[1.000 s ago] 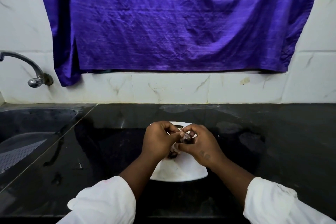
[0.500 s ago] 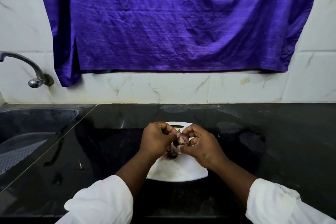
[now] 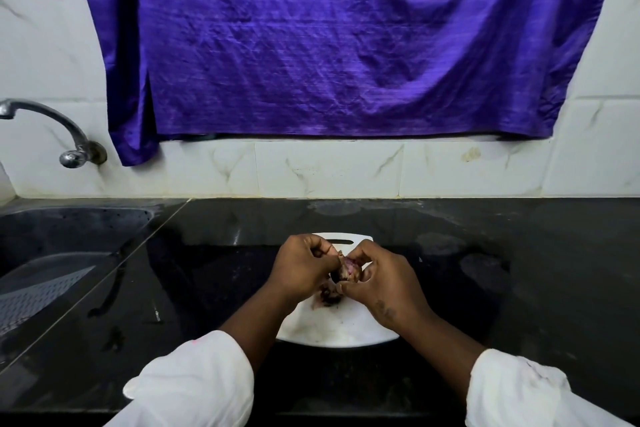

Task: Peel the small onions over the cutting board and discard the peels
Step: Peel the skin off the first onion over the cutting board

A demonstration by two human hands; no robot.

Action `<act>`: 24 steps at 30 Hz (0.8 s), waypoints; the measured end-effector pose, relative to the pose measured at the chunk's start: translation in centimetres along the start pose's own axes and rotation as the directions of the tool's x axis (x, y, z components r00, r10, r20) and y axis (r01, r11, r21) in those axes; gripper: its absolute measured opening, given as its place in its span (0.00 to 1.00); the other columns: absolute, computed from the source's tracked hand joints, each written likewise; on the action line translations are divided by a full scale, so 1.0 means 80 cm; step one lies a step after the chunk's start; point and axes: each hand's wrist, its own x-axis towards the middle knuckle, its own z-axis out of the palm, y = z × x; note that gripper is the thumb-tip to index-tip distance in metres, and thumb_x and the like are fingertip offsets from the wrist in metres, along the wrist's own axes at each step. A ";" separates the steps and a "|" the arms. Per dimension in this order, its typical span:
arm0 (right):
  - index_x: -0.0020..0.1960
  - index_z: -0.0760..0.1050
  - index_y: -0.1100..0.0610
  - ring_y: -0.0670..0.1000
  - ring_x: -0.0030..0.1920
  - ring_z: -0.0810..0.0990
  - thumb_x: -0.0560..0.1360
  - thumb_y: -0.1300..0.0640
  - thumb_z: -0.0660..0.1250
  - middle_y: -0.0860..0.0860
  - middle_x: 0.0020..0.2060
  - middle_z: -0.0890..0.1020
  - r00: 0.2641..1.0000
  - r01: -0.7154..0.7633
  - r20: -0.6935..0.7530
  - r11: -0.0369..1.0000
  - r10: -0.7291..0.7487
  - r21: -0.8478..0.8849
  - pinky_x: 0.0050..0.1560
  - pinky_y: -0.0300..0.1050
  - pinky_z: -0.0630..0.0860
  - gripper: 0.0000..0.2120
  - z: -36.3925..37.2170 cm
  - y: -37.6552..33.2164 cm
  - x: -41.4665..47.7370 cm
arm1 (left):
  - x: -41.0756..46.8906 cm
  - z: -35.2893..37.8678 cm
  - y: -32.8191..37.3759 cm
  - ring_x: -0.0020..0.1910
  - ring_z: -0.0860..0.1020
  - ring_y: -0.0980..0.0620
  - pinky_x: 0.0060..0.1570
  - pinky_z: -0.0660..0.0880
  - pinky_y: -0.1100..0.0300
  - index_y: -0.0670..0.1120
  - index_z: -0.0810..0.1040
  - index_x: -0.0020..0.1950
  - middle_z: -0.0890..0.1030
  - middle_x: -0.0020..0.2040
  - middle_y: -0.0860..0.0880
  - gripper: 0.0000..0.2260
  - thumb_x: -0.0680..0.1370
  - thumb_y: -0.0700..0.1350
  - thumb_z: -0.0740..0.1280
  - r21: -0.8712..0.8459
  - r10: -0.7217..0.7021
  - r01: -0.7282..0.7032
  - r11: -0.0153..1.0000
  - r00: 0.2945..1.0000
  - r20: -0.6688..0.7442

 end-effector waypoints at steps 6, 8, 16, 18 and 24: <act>0.44 0.76 0.49 0.44 0.29 0.74 0.62 0.51 0.81 0.42 0.31 0.79 1.000 0.000 -0.024 1.000 0.000 0.018 0.30 0.37 0.67 0.16 0.003 -0.001 0.001 | 0.005 0.003 -0.007 0.30 0.78 0.55 0.34 0.76 0.57 0.43 0.81 0.40 0.82 0.33 0.50 0.06 0.76 0.37 0.71 0.052 0.015 -0.015 0.999 1.000 0.013; 0.45 0.76 0.47 0.43 0.32 0.74 0.60 0.47 0.80 0.43 0.36 0.79 0.999 -0.005 -0.044 1.000 0.004 -0.017 0.32 0.39 0.68 0.18 0.002 0.000 0.003 | 0.005 0.006 -0.010 0.32 0.80 0.53 0.36 0.79 0.53 0.45 0.81 0.41 0.84 0.35 0.50 0.06 0.77 0.39 0.71 0.099 0.041 -0.040 0.994 0.999 -0.013; 0.54 0.73 0.43 0.48 0.44 0.81 0.65 0.42 0.78 0.42 0.50 0.75 0.997 -0.017 -0.081 0.976 -0.001 -0.217 0.39 0.44 0.78 0.22 0.005 0.000 0.001 | -0.001 0.010 -0.003 0.34 0.84 0.50 0.43 0.85 0.45 0.45 0.87 0.37 0.86 0.34 0.49 0.07 0.75 0.38 0.75 0.082 0.035 -0.026 0.996 0.993 -0.110; 0.53 0.72 0.43 0.50 0.44 0.80 0.65 0.43 0.78 0.43 0.50 0.74 0.995 -0.005 -0.093 0.970 -0.018 -0.242 0.40 0.44 0.77 0.21 0.007 0.001 -0.001 | -0.001 0.009 0.001 0.33 0.83 0.51 0.42 0.85 0.46 0.45 0.87 0.36 0.86 0.33 0.50 0.07 0.74 0.38 0.76 0.093 0.030 -0.020 0.995 0.994 -0.104; 0.52 0.74 0.46 0.52 0.43 0.78 0.65 0.46 0.77 0.46 0.49 0.74 0.979 0.086 -0.142 0.922 -0.149 -0.377 0.38 0.45 0.75 0.19 0.005 -0.005 -0.004 | 0.000 0.002 0.011 0.31 0.83 0.41 0.35 0.82 0.49 0.43 0.87 0.35 0.84 0.31 0.43 0.08 0.74 0.36 0.75 0.038 -0.041 0.044 0.998 0.997 -0.072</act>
